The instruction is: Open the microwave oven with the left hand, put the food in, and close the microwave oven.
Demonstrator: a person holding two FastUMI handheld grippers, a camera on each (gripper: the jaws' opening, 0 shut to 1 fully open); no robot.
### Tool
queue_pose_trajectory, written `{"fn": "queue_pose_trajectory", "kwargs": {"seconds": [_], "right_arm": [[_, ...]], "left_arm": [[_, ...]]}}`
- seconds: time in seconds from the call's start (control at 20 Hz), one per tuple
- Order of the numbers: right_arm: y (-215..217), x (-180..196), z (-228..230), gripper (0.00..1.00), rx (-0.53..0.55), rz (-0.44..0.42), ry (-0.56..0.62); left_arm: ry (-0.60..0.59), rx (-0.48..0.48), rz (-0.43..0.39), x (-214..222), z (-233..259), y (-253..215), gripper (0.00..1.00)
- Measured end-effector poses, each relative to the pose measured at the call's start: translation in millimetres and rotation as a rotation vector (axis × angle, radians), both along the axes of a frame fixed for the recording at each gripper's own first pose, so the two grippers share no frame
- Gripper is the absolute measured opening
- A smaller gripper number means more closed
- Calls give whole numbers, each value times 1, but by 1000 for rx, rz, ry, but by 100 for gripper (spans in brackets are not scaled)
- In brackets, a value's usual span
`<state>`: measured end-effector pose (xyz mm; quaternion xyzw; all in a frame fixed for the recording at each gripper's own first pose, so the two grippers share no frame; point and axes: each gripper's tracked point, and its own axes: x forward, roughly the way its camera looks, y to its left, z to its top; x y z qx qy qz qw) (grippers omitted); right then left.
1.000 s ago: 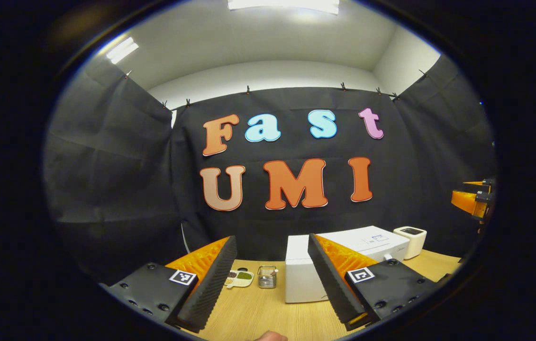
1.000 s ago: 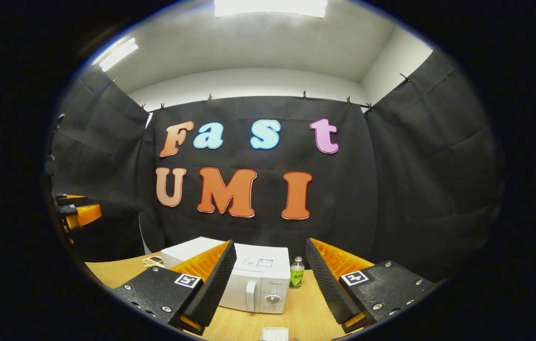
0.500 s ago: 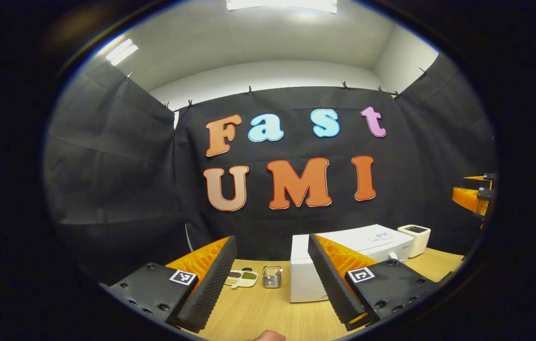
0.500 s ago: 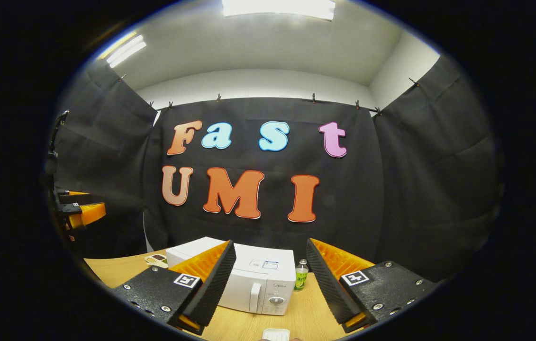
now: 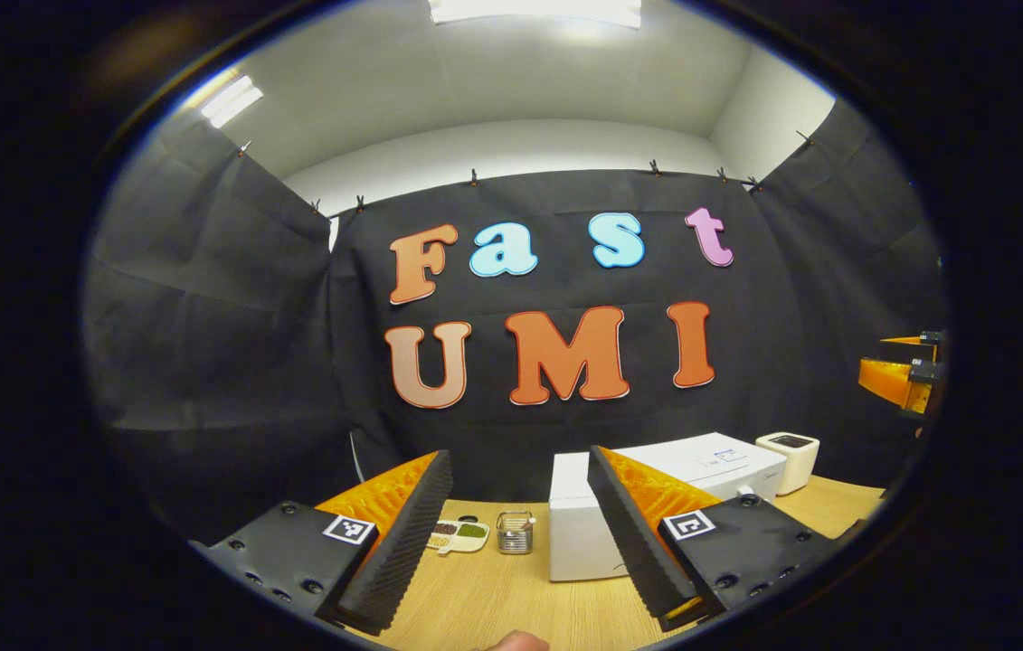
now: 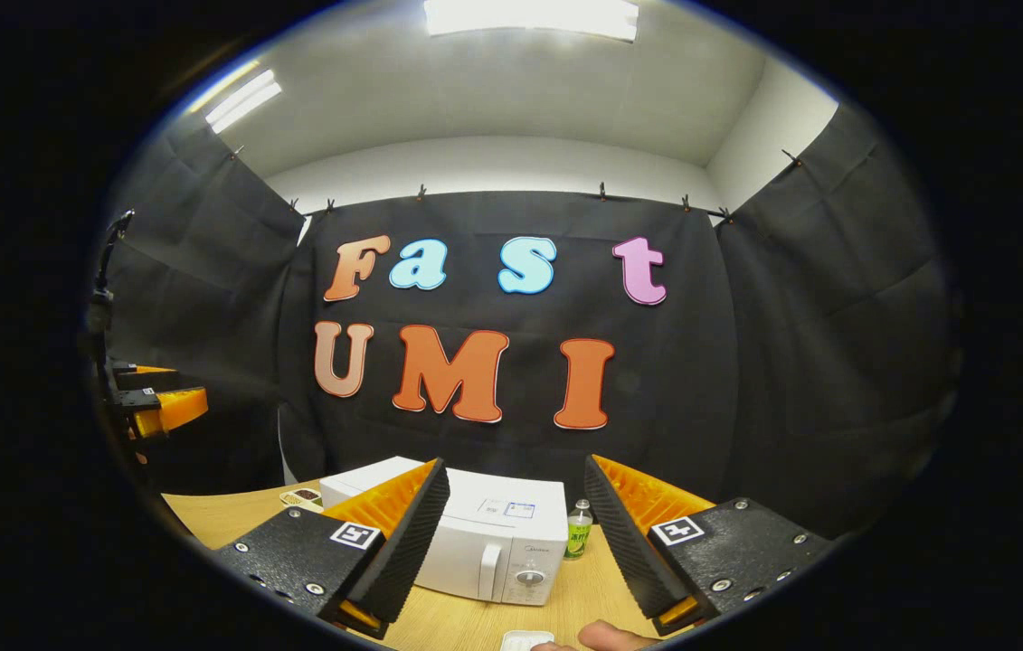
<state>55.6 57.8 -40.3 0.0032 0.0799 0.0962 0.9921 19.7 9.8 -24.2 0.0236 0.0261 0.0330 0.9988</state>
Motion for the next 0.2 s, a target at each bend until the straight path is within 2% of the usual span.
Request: {"fn": "queue_pose_trajectory", "kwargs": {"seconds": [0.2], "right_arm": [[1, -1, 0, 93, -10, 9, -2]], "left_arm": [[-5, 1, 3, -1, 2, -2, 99]]}}
